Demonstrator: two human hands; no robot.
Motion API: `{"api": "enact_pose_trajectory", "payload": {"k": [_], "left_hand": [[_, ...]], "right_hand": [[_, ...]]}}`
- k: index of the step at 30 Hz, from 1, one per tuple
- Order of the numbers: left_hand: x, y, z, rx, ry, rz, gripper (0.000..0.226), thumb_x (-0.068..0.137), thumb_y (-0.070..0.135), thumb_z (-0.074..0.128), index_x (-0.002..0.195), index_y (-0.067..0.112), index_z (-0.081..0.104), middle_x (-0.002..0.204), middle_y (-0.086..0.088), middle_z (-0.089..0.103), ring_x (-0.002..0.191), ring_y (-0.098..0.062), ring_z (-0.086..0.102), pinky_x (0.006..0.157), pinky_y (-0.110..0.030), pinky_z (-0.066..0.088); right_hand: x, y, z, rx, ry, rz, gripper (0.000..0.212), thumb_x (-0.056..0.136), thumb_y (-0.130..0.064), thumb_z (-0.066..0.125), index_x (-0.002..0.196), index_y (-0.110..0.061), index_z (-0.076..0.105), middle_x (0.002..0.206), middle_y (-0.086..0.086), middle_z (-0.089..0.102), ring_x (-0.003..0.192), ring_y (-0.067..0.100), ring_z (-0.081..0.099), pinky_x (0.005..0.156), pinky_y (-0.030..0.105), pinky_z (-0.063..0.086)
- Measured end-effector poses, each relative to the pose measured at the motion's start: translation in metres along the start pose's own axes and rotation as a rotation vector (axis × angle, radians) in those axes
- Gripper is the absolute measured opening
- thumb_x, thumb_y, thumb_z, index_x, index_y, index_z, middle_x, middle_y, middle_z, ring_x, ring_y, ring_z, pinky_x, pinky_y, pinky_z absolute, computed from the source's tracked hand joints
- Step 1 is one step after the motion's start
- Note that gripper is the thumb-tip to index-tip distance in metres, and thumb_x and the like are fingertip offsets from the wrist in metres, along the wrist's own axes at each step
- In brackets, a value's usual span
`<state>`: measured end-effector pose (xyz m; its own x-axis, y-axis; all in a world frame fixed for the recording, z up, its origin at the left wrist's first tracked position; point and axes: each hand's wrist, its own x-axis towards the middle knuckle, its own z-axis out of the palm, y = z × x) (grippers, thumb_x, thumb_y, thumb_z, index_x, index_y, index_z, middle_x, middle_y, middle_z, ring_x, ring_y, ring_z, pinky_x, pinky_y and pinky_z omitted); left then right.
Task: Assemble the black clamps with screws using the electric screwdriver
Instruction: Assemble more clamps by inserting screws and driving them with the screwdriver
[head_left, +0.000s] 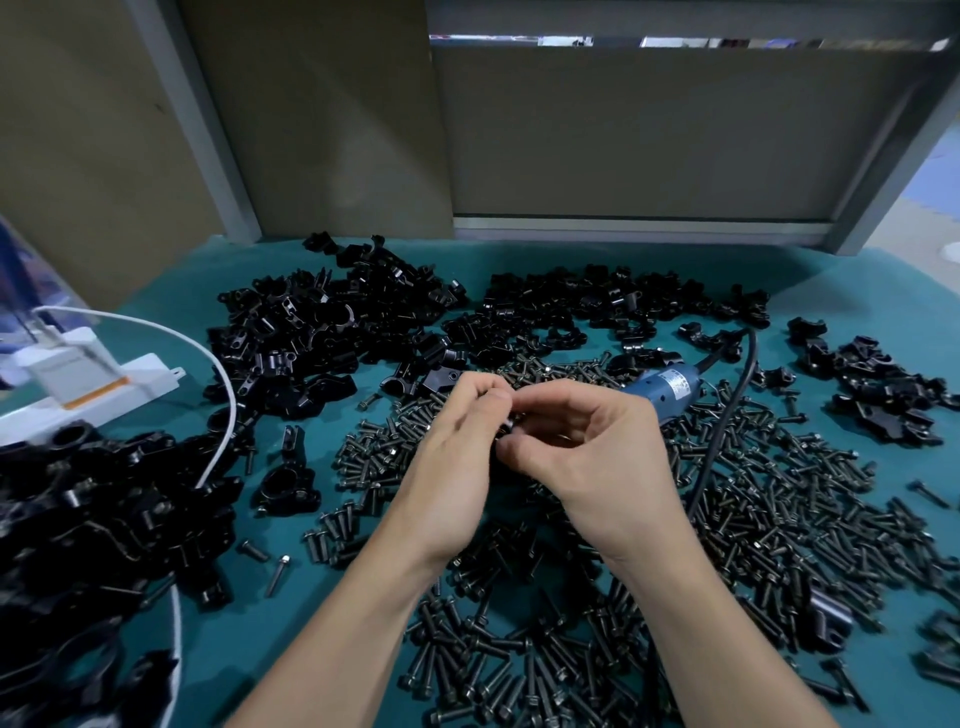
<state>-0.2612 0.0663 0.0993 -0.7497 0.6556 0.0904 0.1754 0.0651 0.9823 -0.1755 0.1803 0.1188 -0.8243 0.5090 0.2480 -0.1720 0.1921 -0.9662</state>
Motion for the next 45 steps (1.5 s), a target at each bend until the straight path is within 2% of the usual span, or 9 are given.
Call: {"api": "enact_pose_trajectory", "payload": {"k": [7, 10, 13, 17, 26, 34, 39, 42, 45], "left_hand": [[0.006, -0.001, -0.005, -0.009, 0.355, 0.061, 0.03, 0.087, 0.046, 0.042, 0.092, 0.031, 0.067, 0.086, 0.012, 0.065, 0.089, -0.013, 0.059, 0.078, -0.038, 0.043], [0.011, -0.003, -0.021, -0.109, 0.464, 0.011, 0.023, 0.085, 0.04, 0.044, 0.072, 0.03, 0.061, 0.081, 0.011, 0.059, 0.088, -0.015, 0.053, 0.083, -0.04, 0.039], [0.012, -0.005, -0.026, -0.237, 0.534, -0.022, 0.024, 0.081, 0.04, 0.049, 0.067, 0.023, 0.057, 0.071, 0.003, 0.053, 0.071, -0.008, 0.052, 0.082, -0.03, 0.038], [0.011, -0.006, -0.02, -0.282, 0.531, -0.054, 0.028, 0.067, 0.053, 0.054, 0.065, 0.026, 0.062, 0.067, 0.002, 0.053, 0.063, -0.009, 0.049, 0.074, -0.029, 0.039], [0.015, -0.013, -0.019, -0.22, 0.519, -0.065, 0.033, 0.085, 0.04, 0.047, 0.065, 0.028, 0.07, 0.066, -0.001, 0.066, 0.067, -0.015, 0.057, 0.077, -0.045, 0.046], [0.021, -0.022, -0.028, -0.179, 0.533, -0.098, 0.025, 0.093, 0.04, 0.045, 0.081, 0.027, 0.063, 0.061, 0.008, 0.052, 0.059, -0.014, 0.049, 0.067, -0.042, 0.04], [0.018, -0.021, -0.028, -0.225, 0.532, -0.097, 0.024, 0.089, 0.043, 0.05, 0.078, 0.024, 0.061, 0.065, 0.004, 0.049, 0.061, -0.017, 0.045, 0.068, -0.043, 0.036], [0.016, -0.019, -0.029, -0.213, 0.498, -0.055, 0.024, 0.089, 0.043, 0.05, 0.075, 0.025, 0.059, 0.064, 0.004, 0.049, 0.061, -0.018, 0.044, 0.067, -0.044, 0.036], [0.015, -0.015, -0.027, -0.193, 0.454, 0.018, 0.025, 0.088, 0.044, 0.049, 0.073, 0.026, 0.059, 0.063, 0.005, 0.051, 0.059, -0.015, 0.047, 0.065, -0.044, 0.037]], "right_hand": [[0.003, -0.006, -0.009, 0.102, 0.012, 0.122, 0.041, 0.081, 0.01, 0.078, 0.095, -0.027, 0.083, 0.092, -0.001, 0.081, 0.088, 0.016, 0.077, 0.076, 0.022, 0.059], [0.008, -0.012, -0.034, -0.416, 0.066, 0.123, 0.028, 0.089, -0.008, 0.075, 0.082, -0.035, 0.082, 0.071, -0.013, 0.075, 0.058, 0.003, 0.067, 0.055, 0.017, 0.052], [0.011, -0.012, -0.049, -0.84, -0.099, 0.22, 0.026, 0.088, -0.014, 0.075, 0.073, -0.035, 0.079, 0.057, -0.012, 0.069, 0.041, 0.001, 0.057, 0.039, 0.013, 0.04], [0.009, -0.007, -0.042, -1.038, -0.291, 0.288, 0.021, 0.083, -0.012, 0.077, 0.082, -0.032, 0.082, 0.071, -0.011, 0.074, 0.062, 0.004, 0.068, 0.062, 0.02, 0.058], [0.006, -0.005, -0.037, -0.982, -0.421, 0.257, 0.022, 0.08, -0.012, 0.084, 0.076, -0.034, 0.082, 0.064, -0.017, 0.072, 0.061, -0.012, 0.063, 0.048, 0.005, 0.044], [-0.005, -0.018, -0.018, -1.09, -0.492, 0.306, 0.024, 0.062, -0.022, 0.096, 0.073, -0.027, 0.076, 0.061, -0.011, 0.068, 0.058, 0.009, 0.068, 0.057, 0.028, 0.059], [-0.013, -0.018, -0.005, -1.231, -0.51, 0.266, 0.013, 0.077, -0.018, 0.084, 0.077, -0.027, 0.074, 0.079, -0.007, 0.072, 0.075, 0.017, 0.07, 0.072, 0.034, 0.061], [-0.009, -0.017, -0.01, -1.012, -0.462, 0.277, 0.021, 0.089, -0.015, 0.077, 0.075, -0.03, 0.072, 0.076, -0.012, 0.071, 0.064, 0.004, 0.068, 0.059, 0.021, 0.057], [0.001, -0.018, -0.025, -0.565, -0.172, 0.213, 0.023, 0.098, -0.01, 0.067, 0.082, -0.025, 0.074, 0.074, -0.005, 0.075, 0.06, 0.006, 0.07, 0.055, 0.017, 0.054]]}}
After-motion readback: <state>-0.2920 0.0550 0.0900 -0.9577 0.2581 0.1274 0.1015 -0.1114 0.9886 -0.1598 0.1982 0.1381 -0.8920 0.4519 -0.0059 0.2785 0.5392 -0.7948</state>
